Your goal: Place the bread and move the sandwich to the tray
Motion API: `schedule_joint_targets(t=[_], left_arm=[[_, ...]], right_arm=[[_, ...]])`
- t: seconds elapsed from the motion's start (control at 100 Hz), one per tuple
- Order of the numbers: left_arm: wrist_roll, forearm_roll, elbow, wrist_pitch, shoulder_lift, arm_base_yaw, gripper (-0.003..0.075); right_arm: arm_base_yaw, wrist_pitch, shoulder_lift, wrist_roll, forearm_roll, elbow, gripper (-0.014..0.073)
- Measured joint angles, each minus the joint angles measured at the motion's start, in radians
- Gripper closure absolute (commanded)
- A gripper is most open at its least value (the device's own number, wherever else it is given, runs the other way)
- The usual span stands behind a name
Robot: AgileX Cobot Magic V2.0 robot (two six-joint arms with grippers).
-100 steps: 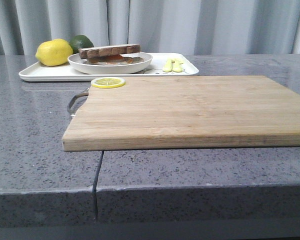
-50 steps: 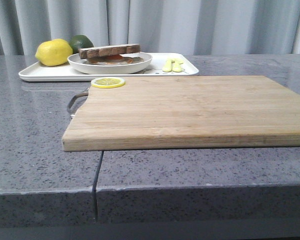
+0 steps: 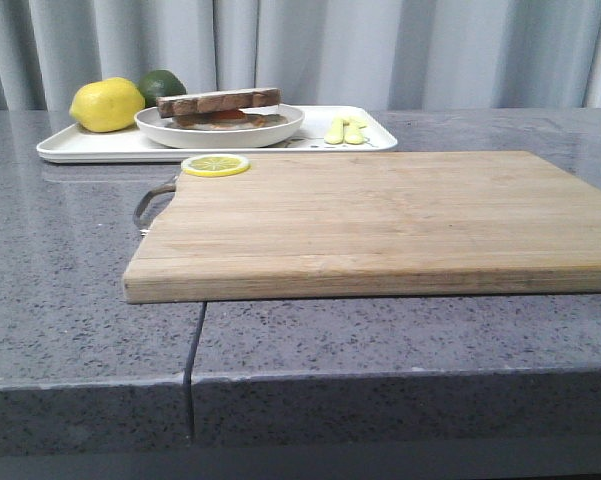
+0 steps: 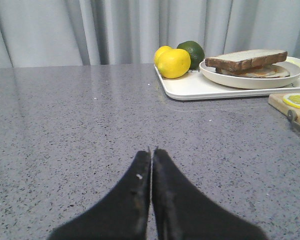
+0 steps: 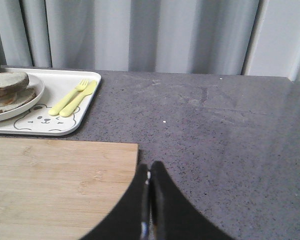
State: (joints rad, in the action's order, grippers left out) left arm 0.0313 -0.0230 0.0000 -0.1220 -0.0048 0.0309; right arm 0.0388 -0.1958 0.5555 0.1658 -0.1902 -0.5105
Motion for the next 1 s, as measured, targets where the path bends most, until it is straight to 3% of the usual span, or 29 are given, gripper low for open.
schedule_joint_targets(t=[0.47,1.0], left_arm=[[0.0,0.0,0.0,0.0,0.0,0.0,0.074],[0.0,0.0,0.0,0.0,0.0,0.0,0.074]], right_arm=[[0.002,0.013,-0.044,0.0,0.048,0.037,0.0661],[0.031,0.158,-0.433,-0.003,0.14,0.505,0.0661]])
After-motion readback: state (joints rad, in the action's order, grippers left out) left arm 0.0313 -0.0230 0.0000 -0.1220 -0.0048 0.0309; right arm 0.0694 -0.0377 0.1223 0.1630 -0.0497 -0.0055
